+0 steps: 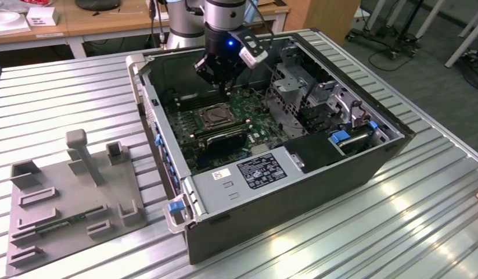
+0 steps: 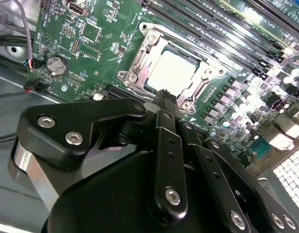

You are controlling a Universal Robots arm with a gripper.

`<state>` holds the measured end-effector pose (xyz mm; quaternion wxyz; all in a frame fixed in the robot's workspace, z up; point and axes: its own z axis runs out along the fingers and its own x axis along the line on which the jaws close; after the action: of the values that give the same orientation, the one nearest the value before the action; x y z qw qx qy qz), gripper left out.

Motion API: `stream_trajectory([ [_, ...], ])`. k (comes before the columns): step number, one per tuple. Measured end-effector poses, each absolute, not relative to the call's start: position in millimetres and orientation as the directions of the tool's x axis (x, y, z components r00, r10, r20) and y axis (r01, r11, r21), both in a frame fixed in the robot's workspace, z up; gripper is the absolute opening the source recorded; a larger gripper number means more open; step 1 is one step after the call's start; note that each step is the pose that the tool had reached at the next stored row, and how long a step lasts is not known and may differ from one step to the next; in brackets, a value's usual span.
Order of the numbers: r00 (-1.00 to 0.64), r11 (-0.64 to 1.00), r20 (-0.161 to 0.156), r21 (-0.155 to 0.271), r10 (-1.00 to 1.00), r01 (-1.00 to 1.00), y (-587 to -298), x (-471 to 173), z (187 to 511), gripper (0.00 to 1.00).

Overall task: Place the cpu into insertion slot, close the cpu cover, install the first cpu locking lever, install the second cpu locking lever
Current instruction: 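Install the first cpu locking lever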

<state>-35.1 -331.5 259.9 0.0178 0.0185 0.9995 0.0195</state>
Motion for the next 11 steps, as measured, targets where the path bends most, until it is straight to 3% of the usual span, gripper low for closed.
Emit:
stream_trajectory([
  [11,-0.999,0.999,-0.035,0.040,0.038,0.036,-331.5,-35.1,262.2,0.10],
])
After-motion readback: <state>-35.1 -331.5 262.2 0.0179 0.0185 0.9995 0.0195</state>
